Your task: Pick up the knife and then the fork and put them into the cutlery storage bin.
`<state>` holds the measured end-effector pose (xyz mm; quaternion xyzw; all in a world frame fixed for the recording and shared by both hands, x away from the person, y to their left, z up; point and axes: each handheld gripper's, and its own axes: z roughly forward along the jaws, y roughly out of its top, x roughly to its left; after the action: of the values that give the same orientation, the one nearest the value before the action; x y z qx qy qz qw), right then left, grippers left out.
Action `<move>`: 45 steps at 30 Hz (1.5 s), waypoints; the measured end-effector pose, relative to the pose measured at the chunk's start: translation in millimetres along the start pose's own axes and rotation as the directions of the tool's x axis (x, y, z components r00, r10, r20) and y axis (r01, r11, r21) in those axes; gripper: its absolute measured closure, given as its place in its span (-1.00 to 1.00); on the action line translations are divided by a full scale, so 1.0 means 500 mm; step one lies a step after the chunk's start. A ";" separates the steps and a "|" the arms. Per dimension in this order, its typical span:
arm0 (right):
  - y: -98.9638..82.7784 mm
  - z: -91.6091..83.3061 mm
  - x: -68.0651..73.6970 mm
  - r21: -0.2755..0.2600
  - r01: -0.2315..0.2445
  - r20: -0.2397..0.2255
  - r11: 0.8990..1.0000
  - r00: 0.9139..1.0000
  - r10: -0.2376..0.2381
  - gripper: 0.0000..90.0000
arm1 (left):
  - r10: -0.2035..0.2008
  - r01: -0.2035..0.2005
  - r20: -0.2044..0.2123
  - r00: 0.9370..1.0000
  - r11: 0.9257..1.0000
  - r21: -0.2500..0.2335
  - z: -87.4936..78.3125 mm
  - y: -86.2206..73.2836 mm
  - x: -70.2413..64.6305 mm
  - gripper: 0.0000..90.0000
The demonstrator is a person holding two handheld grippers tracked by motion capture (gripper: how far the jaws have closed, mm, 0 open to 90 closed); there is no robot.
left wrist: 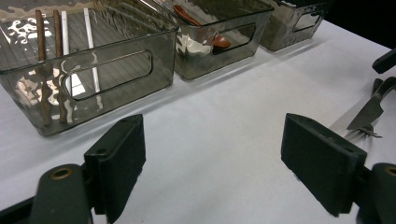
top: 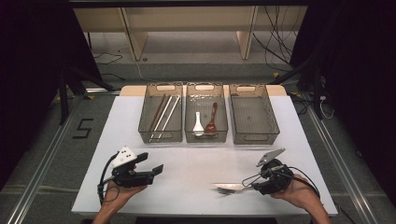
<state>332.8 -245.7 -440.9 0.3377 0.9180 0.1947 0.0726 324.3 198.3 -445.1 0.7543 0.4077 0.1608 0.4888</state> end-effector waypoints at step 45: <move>0.044 0.040 0.014 0.130 0.070 -0.042 0.989 0.997 -0.065 0.76 | 0.007 -0.007 0.002 1.000 1.000 0.007 0.004 0.000 -0.003 -0.52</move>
<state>345.8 -219.8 -450.4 0.3065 0.9411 0.1376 0.0393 324.6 196.3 -445.7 0.7574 0.4053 0.1605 0.4861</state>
